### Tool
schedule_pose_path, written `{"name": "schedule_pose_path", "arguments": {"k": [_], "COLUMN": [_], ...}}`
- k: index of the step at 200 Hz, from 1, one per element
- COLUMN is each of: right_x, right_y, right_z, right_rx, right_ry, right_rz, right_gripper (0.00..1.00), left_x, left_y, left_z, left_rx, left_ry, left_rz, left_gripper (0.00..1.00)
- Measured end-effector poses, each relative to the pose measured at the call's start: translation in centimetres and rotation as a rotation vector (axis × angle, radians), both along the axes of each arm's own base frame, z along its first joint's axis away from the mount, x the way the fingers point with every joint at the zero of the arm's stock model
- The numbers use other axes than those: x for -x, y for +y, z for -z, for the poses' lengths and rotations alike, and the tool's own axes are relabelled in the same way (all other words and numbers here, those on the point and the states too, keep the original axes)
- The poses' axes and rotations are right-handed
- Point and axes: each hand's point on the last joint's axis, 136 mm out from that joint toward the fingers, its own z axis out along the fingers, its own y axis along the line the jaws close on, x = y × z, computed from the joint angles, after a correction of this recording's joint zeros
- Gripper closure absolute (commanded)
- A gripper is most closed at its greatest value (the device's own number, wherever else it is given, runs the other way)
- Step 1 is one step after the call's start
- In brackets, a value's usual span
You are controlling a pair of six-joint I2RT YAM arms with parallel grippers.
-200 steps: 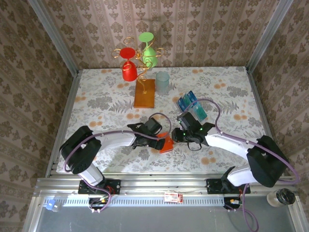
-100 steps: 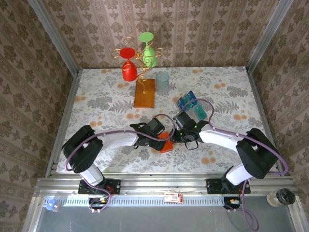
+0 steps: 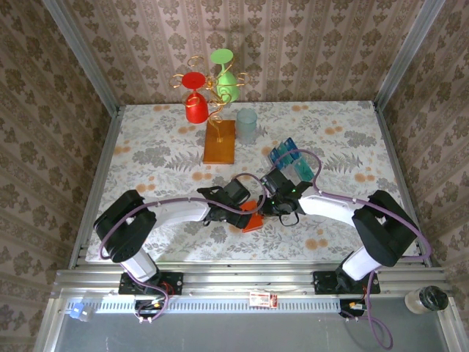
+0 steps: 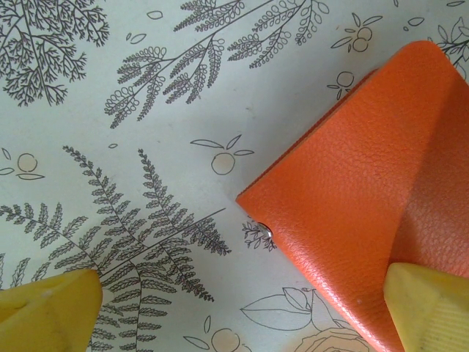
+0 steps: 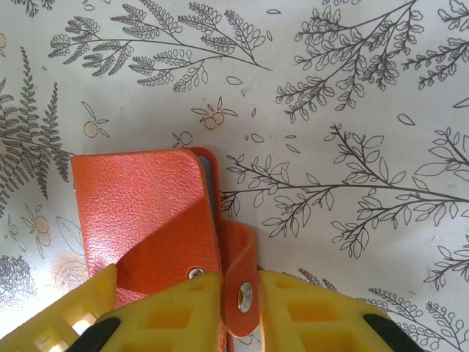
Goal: Put the credit cards into the card holder
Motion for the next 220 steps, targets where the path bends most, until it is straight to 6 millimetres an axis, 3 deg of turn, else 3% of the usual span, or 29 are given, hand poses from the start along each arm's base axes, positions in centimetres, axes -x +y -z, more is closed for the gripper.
{"name": "schedule_pose_path", "arguments": {"k": [51,146,220], "right_x": [0.0,0.1,0.2], "right_y": [0.0,1.2,2.3], "right_z": [0.0,-0.6,0.2], "right_rx": [0.003,-0.055,-0.074], "right_ry": [-0.004,0.013,0.034], "right_rz": [-0.007,-0.033,-0.043], "right_gripper": [1.00,1.00,1.00], "left_x": [0.0,0.0,0.0], "left_y": [0.0,0.0,0.0], "left_z": [0.0,0.0,0.0], "left_rx": [0.000,0.000,0.001], "left_ry": [-0.001,-0.002,-0.002], "left_rz": [0.000,0.003,0.003], "left_gripper": [0.00,0.00,0.00]}}
